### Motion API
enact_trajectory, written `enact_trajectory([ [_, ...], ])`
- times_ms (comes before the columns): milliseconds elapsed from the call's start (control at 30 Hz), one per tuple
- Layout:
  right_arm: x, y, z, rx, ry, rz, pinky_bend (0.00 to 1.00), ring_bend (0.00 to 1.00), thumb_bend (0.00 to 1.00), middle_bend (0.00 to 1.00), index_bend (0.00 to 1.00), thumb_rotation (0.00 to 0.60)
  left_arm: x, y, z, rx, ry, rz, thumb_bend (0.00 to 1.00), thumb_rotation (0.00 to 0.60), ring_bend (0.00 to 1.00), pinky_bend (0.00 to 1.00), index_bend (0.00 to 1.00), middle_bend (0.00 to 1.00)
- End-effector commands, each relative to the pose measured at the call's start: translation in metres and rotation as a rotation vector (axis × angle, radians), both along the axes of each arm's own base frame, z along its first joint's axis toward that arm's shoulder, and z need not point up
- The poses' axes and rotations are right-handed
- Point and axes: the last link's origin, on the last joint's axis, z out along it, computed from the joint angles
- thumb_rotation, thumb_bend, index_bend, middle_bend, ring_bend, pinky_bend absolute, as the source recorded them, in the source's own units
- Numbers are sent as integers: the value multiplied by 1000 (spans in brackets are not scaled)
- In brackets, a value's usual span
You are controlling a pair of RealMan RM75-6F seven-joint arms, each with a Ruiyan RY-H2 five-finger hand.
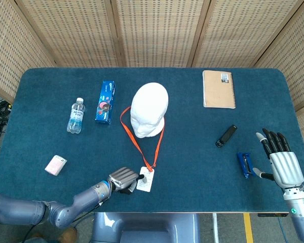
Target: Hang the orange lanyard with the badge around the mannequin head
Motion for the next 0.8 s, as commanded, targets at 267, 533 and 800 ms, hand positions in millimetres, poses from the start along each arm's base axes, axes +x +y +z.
enact_trajectory([
  [267, 1, 1, 1, -2, -4, 3, 0, 0, 0, 0, 25, 600, 17, 7, 33, 107, -148, -23, 904, 600, 979, 1000, 283, 1000],
  [533, 2, 2, 2, -2, -8, 5, 0, 0, 0, 0, 26, 600, -15, 23, 100, 389, -207, -122, 730, 600, 979, 1000, 285, 1000],
  [800, 6, 4, 1, 4, -16, 17, 0, 0, 0, 0, 29, 600, -92, 14, 172, 673, -165, -50, 2, 600, 897, 914, 138, 956],
])
